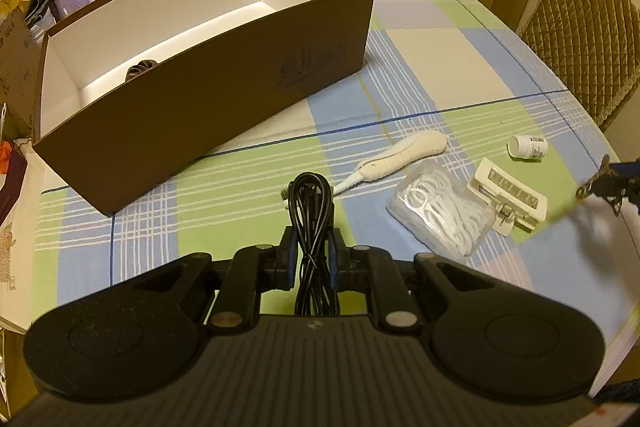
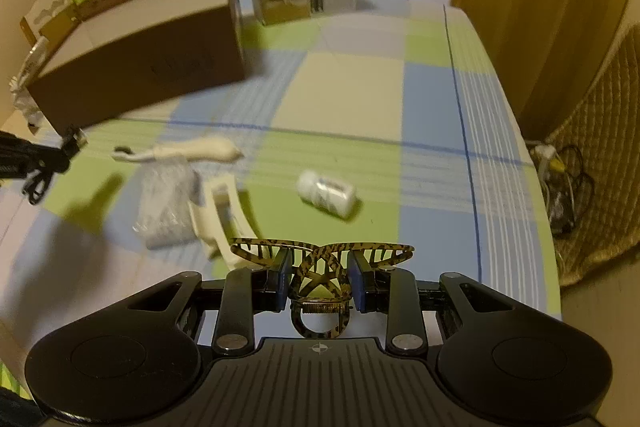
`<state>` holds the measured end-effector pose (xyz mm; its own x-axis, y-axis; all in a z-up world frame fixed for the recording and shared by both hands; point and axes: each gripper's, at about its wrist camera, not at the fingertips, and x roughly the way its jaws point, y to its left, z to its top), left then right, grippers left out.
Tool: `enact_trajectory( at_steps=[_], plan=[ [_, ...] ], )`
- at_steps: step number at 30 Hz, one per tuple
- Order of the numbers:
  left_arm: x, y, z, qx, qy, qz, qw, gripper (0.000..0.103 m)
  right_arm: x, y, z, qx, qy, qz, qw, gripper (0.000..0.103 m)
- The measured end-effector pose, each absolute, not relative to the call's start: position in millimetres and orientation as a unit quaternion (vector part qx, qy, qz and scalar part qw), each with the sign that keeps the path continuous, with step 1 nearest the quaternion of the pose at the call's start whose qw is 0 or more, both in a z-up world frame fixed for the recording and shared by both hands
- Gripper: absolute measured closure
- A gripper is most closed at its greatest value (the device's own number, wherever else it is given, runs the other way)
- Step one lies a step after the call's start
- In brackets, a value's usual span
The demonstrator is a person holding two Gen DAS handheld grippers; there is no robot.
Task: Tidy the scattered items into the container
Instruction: 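Carry the hair clip and cable with both tools over the brown box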
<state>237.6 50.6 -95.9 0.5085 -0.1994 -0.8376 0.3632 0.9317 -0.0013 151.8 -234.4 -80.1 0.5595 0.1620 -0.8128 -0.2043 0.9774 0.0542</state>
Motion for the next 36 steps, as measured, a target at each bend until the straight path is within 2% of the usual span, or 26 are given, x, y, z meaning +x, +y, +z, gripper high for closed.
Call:
enact_trajectory(
  at_steps=[16, 36],
  plan=[
    [249.9, 65.6, -74.5, 0.076, 0.447, -0.150, 0.879, 0.091, 189.1, -180.3, -43.5, -0.032, 0.402, 0.186, 0.896, 0.076],
    [311.8, 107.5, -30.1, 0.073, 0.400, -0.128, 0.905, 0.091, 287.5, -77.5, -2.0, -0.041, 0.328, 0.286, 0.900, 0.076]
  ],
)
